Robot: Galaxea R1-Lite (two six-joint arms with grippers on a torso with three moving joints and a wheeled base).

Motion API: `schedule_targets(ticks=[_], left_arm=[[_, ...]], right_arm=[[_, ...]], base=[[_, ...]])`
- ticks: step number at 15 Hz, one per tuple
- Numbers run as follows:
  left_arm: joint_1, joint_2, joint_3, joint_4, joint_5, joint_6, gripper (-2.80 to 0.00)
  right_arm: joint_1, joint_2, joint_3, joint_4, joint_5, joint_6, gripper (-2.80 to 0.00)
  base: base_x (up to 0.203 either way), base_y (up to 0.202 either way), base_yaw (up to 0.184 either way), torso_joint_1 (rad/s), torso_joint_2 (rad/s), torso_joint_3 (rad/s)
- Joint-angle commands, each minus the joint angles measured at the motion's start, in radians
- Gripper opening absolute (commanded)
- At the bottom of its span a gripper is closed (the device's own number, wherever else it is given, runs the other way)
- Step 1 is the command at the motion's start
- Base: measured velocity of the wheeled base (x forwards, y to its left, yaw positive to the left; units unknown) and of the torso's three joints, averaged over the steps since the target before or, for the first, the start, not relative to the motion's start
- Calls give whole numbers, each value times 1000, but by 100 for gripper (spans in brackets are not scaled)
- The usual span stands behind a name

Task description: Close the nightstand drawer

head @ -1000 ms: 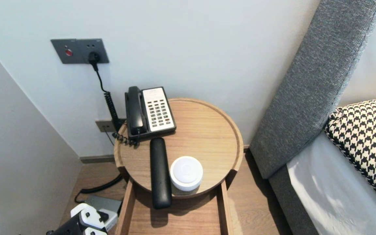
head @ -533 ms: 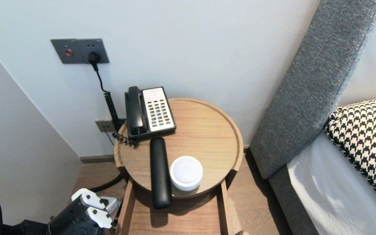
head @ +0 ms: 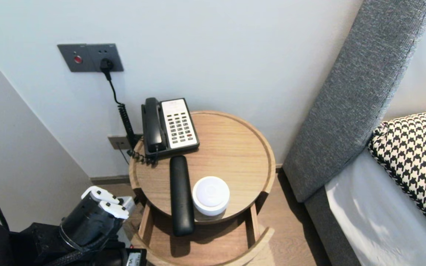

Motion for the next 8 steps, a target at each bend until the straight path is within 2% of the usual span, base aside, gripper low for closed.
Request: schedule_targets(ticks=[1, 5, 8], left_arm=[[22, 20, -18, -2, 8, -8, -280], [37, 48, -57, -4, 48, -16, -280], [51, 68, -89, -5, 53, -18, -280]], right_arm=[[0, 1, 26, -1, 0, 0, -280], [0, 1, 26, -1, 0, 0, -280], [0, 1, 26, -1, 0, 0, -280]], base=[[0, 0, 0, 0, 0, 0], [0, 0, 0, 0, 0, 0], [0, 0, 0, 0, 0, 0]])
